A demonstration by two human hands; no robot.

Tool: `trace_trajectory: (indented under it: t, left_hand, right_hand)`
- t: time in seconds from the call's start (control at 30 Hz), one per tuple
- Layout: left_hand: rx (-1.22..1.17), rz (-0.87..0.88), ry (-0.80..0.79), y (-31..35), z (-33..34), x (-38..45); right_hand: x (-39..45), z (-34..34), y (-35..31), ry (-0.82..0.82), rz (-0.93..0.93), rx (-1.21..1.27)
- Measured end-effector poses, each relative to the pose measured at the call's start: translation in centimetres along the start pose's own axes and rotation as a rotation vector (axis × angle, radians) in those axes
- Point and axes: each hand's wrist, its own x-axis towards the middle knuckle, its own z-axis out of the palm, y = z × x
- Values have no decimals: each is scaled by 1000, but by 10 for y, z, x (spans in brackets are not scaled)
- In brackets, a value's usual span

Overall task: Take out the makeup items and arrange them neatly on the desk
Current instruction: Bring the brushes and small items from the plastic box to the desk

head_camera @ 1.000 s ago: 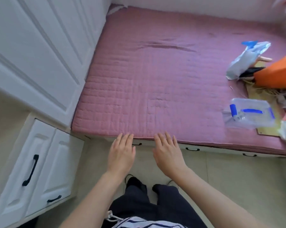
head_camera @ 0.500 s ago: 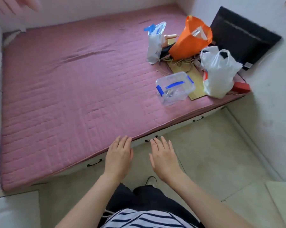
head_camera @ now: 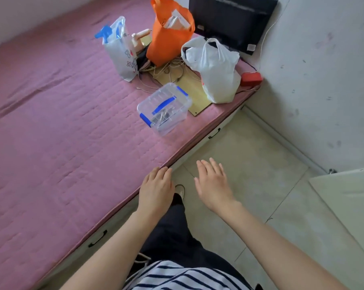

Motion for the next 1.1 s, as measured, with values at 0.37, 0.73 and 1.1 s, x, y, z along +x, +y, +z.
trace_trajectory:
  t: [0.37, 0.73, 1.1]
  left_hand:
    - [-13, -85, -147, -9, -13, 153]
    - [-60, -299, -163, -38, -21, 267]
    - [-200, -667, -69, -38, -8, 330]
  right_hand:
    - [139, -48, 51, -102, 46, 25]
    - [285, -80, 75, -203, -84, -37]
    - [404, -92, 109, -327, -366, -184]
